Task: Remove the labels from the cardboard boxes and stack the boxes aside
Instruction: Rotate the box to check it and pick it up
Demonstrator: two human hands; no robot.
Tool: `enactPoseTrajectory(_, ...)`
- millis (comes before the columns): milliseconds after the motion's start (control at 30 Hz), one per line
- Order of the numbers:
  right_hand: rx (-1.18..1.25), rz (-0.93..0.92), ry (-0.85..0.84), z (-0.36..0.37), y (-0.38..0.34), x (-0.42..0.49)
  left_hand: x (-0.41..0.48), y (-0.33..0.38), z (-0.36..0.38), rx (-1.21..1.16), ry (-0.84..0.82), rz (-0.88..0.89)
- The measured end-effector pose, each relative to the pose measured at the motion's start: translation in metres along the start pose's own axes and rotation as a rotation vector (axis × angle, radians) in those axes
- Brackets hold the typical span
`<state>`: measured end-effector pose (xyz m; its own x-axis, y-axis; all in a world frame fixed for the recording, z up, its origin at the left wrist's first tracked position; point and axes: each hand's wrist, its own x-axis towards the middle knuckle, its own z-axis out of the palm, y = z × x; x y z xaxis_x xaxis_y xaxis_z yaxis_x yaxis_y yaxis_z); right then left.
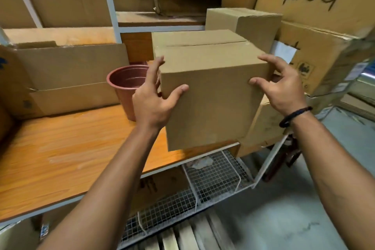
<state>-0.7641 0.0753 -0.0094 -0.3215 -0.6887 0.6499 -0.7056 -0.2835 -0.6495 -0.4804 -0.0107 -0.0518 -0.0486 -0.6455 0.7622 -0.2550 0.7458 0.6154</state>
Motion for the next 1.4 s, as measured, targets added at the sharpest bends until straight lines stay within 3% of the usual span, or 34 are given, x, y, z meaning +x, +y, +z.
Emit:
enactPoseTrajectory(433,-0.203,0.063,0.196,-0.107,0.077,0.070,0.083,0.024,0.178,-0.262,-0.191,0.047)
enactPoseTrajectory(700,-0.196,0.099,0.208,-0.149,0.153,0.113,0.099,0.035,0.260,-0.226,-0.232,0.064)
enactPoseTrajectory(833,-0.191,0.111,0.171,-0.165,0.193,0.142,0.100,0.045,0.294,-0.105,-0.215,0.096)
enactPoseTrajectory(933,-0.250,0.112,0.160,-0.173,0.212,0.162,0.093,0.039,0.318,-0.023,-0.291,0.108)
enactPoseTrajectory(1067,-0.399,0.153,0.283,-0.171,0.219,0.180,0.082,0.023,0.341,-0.011,-0.394,0.135)
enactPoseTrajectory(1167,-0.434,0.023,0.405,-0.161,0.219,0.180,0.066,0.007,0.353,-0.018,-0.471,0.092)
enactPoseTrajectory(1400,-0.516,-0.189,0.138,-0.113,0.216,0.155,0.049,-0.008,0.370,-0.052,-0.468,0.026)
